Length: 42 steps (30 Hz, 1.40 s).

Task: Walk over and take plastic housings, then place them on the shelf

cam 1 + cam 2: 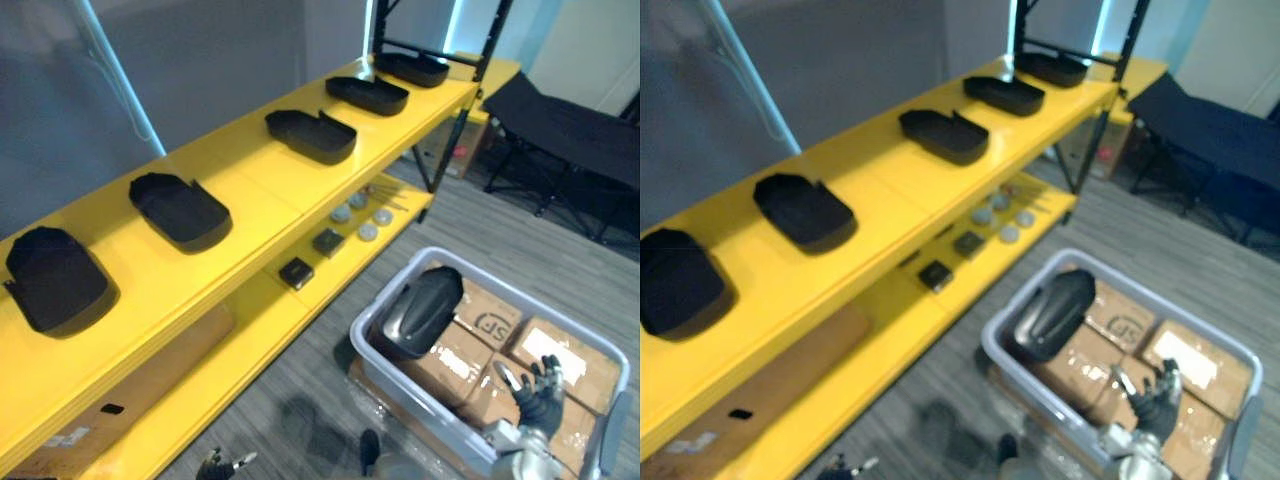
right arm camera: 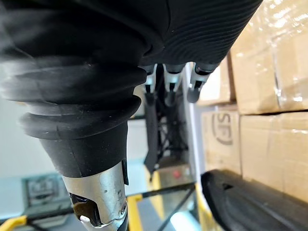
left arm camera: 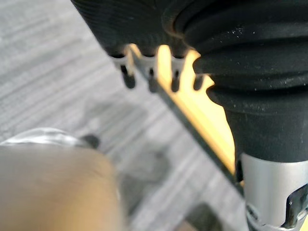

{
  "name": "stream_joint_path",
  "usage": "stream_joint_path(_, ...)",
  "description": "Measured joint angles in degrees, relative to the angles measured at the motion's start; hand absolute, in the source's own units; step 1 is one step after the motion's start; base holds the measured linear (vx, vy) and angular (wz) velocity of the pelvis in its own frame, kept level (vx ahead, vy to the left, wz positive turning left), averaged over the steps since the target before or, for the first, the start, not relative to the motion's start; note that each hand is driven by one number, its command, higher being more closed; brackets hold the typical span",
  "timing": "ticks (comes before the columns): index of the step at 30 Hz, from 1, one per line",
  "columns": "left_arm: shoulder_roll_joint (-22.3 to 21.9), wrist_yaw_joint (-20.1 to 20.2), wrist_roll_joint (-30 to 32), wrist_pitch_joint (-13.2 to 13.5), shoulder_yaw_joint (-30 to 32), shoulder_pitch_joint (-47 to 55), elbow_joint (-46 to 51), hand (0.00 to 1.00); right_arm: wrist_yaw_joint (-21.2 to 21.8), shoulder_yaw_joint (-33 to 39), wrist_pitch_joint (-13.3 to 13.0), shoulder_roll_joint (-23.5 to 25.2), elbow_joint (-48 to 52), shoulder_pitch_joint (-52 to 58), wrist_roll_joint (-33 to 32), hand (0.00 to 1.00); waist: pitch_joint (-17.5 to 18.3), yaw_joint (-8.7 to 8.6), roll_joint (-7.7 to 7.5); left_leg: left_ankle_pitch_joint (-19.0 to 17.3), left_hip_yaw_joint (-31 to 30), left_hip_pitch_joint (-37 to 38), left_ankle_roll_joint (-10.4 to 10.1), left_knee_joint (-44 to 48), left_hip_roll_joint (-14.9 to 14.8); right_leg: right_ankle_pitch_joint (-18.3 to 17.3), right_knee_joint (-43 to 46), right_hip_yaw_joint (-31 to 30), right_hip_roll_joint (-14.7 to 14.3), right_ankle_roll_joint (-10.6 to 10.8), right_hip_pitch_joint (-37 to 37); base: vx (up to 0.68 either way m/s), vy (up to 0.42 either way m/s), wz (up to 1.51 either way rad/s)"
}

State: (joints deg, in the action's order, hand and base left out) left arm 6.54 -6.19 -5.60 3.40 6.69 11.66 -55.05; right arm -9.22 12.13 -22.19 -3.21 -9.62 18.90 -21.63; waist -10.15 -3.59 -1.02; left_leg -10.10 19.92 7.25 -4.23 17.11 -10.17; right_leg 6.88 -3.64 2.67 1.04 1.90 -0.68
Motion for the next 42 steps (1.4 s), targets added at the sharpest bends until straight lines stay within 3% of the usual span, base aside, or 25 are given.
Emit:
stream_joint_path(2, -0.99, -0.41, -3.05, 1.04, 1.68, 2.30, 0.45, 0.00, 2.95, -4.23, -0.03, -3.46, -0.60, -5.29, 0.10, 0.00, 0.12, 2.00, -0.14, -4.11, -16.58, -7.59, 4.80, 14.80, 2.31, -0.14, 2.30, -6.45, -0.77, -0.94, 2.89, -0.06, 0.080, -1.57)
stream_joint_path(4, -2.57, -0.46, -3.52, 1.16, 1.95, 3.97, 0.43, 0.00, 3.11, -5.86, -0.01, -5.21, -1.71, -9.29, 0.14, 0.00, 0.58, 3.44, 1.47, -6.19, -21.60, -7.59, 4.62, 14.06, 3.93, -0.10, 2.25, -9.57, -2.04, -0.99, 3.84, -0.13, 0.229, -1.52)
stream_joint_path(5, -3.28, -0.50, -3.46, 1.54, 1.80, 5.19, 0.26, 0.00, 3.05, -6.71, -0.01, -5.61, -1.90, -11.07, 0.17, 0.00, 1.30, 4.52, 2.77, -7.67, -22.51, -5.90, 2.84, 11.37, 4.07, 0.14, 1.87, -9.45, -2.29, -0.93, 4.32, -0.12, 0.265, -0.94)
stream_joint_path(7, -2.93, -0.48, -3.02, 2.56, 1.55, 5.02, -0.09, 0.00, 2.97, -7.55, 0.02, -5.56, -1.83, -11.91, 0.07, 0.00, 2.33, 3.87, 2.98, -8.89, -22.23, -5.08, 2.47, 5.48, 4.95, 1.56, 0.95, -9.15, -1.16, 0.35, 5.86, -0.06, 0.237, -0.16)
stream_joint_path(8, -2.54, -0.48, -2.90, 3.74, 1.52, 4.11, -0.12, 0.00, 2.84, -7.42, 0.26, -5.73, -1.88, -11.94, -0.19, 0.00, 2.33, 3.48, 2.34, -10.28, -21.89, -5.15, 1.03, 1.79, 5.68, 4.09, 1.14, -9.02, -0.07, 2.04, 7.92, -0.09, 0.246, 0.14)
stream_joint_path(9, -2.37, -0.47, -2.92, 4.37, 1.63, 3.41, -0.04, 0.00, 2.79, -7.83, 1.33, -5.41, -2.54, -12.23, -0.74, 0.00, 1.50, 4.24, 0.99, -10.08, -20.69, -5.31, 1.15, 0.85, 6.54, 5.05, 1.04, -9.14, 0.82, 2.59, 8.77, -0.10, 0.202, -0.01)
stream_joint_path(14, -1.94, -0.61, -2.88, 4.77, 1.54, 2.77, -0.10, 0.00, 1.73, -8.14, 2.56, -4.66, -3.52, -9.40, -2.36, 0.00, 1.08, 3.99, 0.86, -10.85, -20.40, -4.92, 1.74, 2.64, 7.90, 5.46, 2.37, -9.27, 1.74, 2.94, 8.69, -0.02, 0.105, -0.07)
stream_joint_path(17, -2.41, -0.39, -2.33, 4.74, 1.87, 1.97, 0.65, 0.00, 1.85, -8.36, 2.19, -2.68, -2.86, -6.75, -2.40, 0.00, -0.04, 3.87, 1.58, -13.44, -17.88, -4.36, 1.83, 6.52, 6.65, 5.48, 4.48, -9.33, 0.58, 2.95, 8.82, -0.03, 0.050, -0.39)
stream_joint_path(18, -2.43, -0.44, -1.41, 4.64, 2.20, 2.02, 1.49, 0.00, 2.06, -8.38, 2.17, -1.95, -1.80, -5.69, -2.40, 0.00, -0.16, 3.70, 1.35, -14.06, -16.98, -4.36, 2.10, 7.70, 6.54, 5.32, 4.34, -9.40, 0.40, 2.68, 8.67, -0.14, 0.033, -0.58)
stream_joint_path(19, -2.46, -0.53, -0.77, 4.40, 2.77, 2.25, 2.67, 0.00, 2.59, -8.35, 2.19, -1.14, -0.94, -4.68, -2.42, 0.00, -0.63, 3.72, 0.56, -14.05, -15.63, -4.27, 2.45, 7.96, 6.24, 3.46, 3.65, -8.16, 0.65, 0.28, 8.70, -0.16, 0.030, -0.59)
stream_joint_path(20, -2.91, -0.81, -0.74, 4.11, 3.68, 2.26, 2.96, 0.00, 3.15, -8.35, 2.20, -0.54, -0.62, -4.23, -2.41, 0.00, -0.39, 3.76, 1.22, -13.51, -13.90, -3.88, 2.90, 6.92, 5.02, -0.88, 3.69, -2.58, 0.93, -3.17, 8.93, -0.17, 0.009, -0.78)
stream_joint_path(21, -3.55, -1.58, -1.31, 3.97, 3.85, 2.42, 3.18, 0.00, 3.45, -8.86, 2.19, -0.09, -0.59, -4.44, -2.32, 0.00, -0.41, 4.23, 3.04, -12.50, -12.04, -3.35, 2.70, 5.49, 3.05, -2.47, 7.29, 1.39, 1.34, -3.08, 10.06, -0.14, -0.013, -0.89)
stream_joint_path(22, -3.49, -2.36, -2.00, 3.93, 3.89, 2.31, 3.27, 0.00, 3.94, -9.66, 2.17, 0.21, -0.56, -4.54, -1.98, 0.00, -0.38, 3.93, 3.02, -11.53, -10.44, -3.22, 2.64, 4.67, 1.72, -3.67, 17.03, 4.35, 2.35, -3.23, 11.92, -0.12, -0.038, -0.75)
stream_joint_path(24, -2.20, -2.53, -2.83, 3.60, 3.78, 1.81, 3.11, 0.00, 3.61, -10.50, 2.16, 0.57, -0.78, -4.05, -1.53, 0.00, -0.08, 3.97, 1.79, -10.41, -10.29, -3.31, 1.86, 3.51, 0.97, -7.15, 25.39, 4.93, 4.83, -2.26, 9.53, -0.07, -0.049, -0.30)
stream_joint_path(26, -0.69, -2.51, -2.80, 3.50, 3.83, 1.91, 3.03, 0.00, 2.75, -11.20, 2.33, 1.01, -0.84, -3.94, -2.23, 0.00, 0.34, 4.43, 0.05, -9.35, -9.78, -4.01, 0.95, 2.37, 1.05, -8.82, 21.87, 4.30, 5.92, -0.26, 6.00, -0.04, -0.102, -0.22)
stream_joint_path(27, -0.28, -2.43, -2.82, 3.45, 3.82, 1.74, 2.29, 0.00, 2.68, -11.19, 2.59, 1.01, -0.84, -3.94, -2.37, 0.00, 0.77, 4.26, -0.89, -8.31, -9.70, -4.80, 0.27, 1.50, 1.07, -8.41, 19.69, 4.82, 5.75, 0.64, 6.32, -0.02, -0.179, -0.24)
stream_joint_path(28, -0.47, -2.31, -2.84, 3.28, 3.75, 1.90, 1.79, 0.00, 2.53, -11.04, 2.75, 0.78, -0.76, -4.01, -2.46, 0.00, 0.76, 4.10, -0.87, -6.89, -9.34, -4.97, -0.32, 0.10, 0.96, -7.92, 18.59, 4.79, 5.36, 1.32, 6.93, -0.01, -0.167, -0.15)
stream_joint_path(33, -1.18, -1.55, -3.43, 3.02, 3.24, 3.57, -0.35, 0.00, 1.96, -11.05, 5.37, -0.52, -0.79, -3.93, -3.53, 0.00, -0.31, 4.09, 0.26, -4.76, -5.19, -4.48, -2.56, -2.63, -0.32, -6.40, 12.65, 3.70, 3.00, 2.62, 7.26, -0.06, -0.151, -0.43)
stream_joint_path(38, -1.29, -1.55, -6.17, 4.42, 0.92, 2.80, -0.13, 0.00, 4.45, -8.03, 6.81, -1.27, -2.50, -5.64, -3.51, 0.00, -3.16, 3.47, 0.20, -1.27, -5.33, -7.46, -3.04, -4.98, -0.50, -1.62, 3.84, 6.54, 2.84, 2.02, 6.66, -0.14, -0.070, -0.04)
stream_joint_path(42, -1.92, -1.62, -6.99, 5.43, -1.30, 2.09, 0.53, 0.00, 4.37, -1.84, 6.23, -4.38, -9.14, -14.02, -3.51, 0.00, -6.57, 4.44, 2.37, 0.92, -8.46, -9.25, -2.73, -7.05, 1.16, -0.92, 2.81, 11.34, 4.77, 2.38, 6.84, -0.11, -0.010, 0.34)
